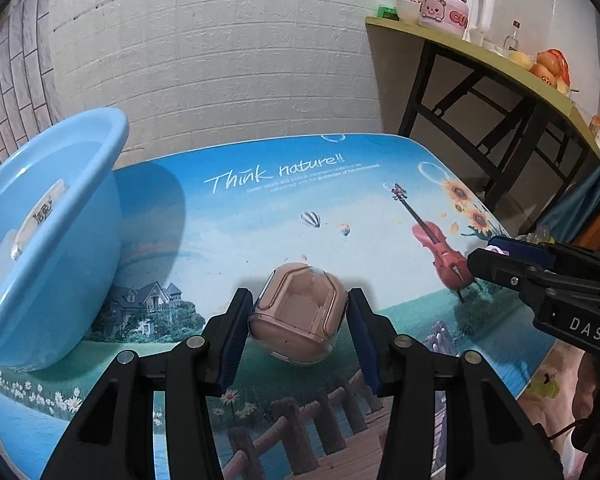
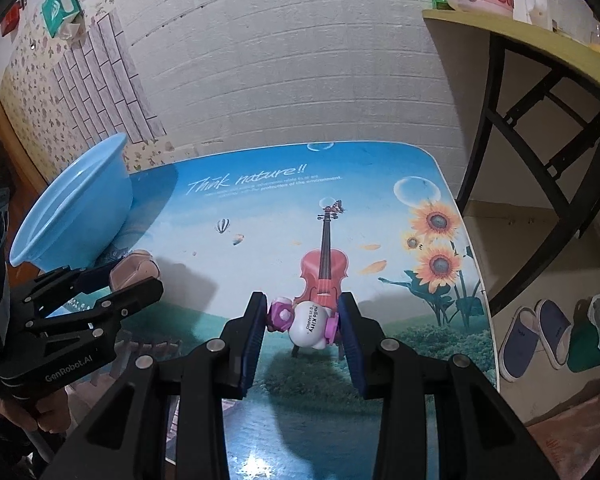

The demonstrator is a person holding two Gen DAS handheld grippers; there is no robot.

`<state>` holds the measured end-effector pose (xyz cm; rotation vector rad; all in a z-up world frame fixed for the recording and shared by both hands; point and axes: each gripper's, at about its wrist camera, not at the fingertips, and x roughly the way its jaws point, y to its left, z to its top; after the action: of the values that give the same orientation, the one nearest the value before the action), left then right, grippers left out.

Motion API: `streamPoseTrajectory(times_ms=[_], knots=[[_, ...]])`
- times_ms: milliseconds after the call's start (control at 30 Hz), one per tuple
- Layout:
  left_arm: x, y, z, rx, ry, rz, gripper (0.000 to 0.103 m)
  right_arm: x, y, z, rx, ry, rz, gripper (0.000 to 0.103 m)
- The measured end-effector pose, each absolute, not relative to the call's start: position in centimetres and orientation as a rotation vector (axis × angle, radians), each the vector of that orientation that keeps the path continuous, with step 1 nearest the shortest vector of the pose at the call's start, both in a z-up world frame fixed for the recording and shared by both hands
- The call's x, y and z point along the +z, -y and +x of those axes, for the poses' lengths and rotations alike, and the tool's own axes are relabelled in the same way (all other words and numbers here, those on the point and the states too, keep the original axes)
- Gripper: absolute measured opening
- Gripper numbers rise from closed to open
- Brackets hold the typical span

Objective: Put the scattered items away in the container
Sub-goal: 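Lift the pink case and Hello Kitty figure off the table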

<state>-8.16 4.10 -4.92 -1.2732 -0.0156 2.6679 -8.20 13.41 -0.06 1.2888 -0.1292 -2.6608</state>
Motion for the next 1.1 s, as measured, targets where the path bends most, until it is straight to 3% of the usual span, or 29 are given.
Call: streamPoseTrajectory(times_ms=[533,1100], knots=[[-6.5,-3.9,-7.4,2.647,0.028,-1.308,0.046,-0.5,-12.4,-7.7,-2.64,0.127,1.302,0.038],[-6.9,-4.7,-7.6,2.667,-0.089,-1.26,0.046,-1.4,-12.3,-8.1,-2.63,0.107,1.334,0.038]])
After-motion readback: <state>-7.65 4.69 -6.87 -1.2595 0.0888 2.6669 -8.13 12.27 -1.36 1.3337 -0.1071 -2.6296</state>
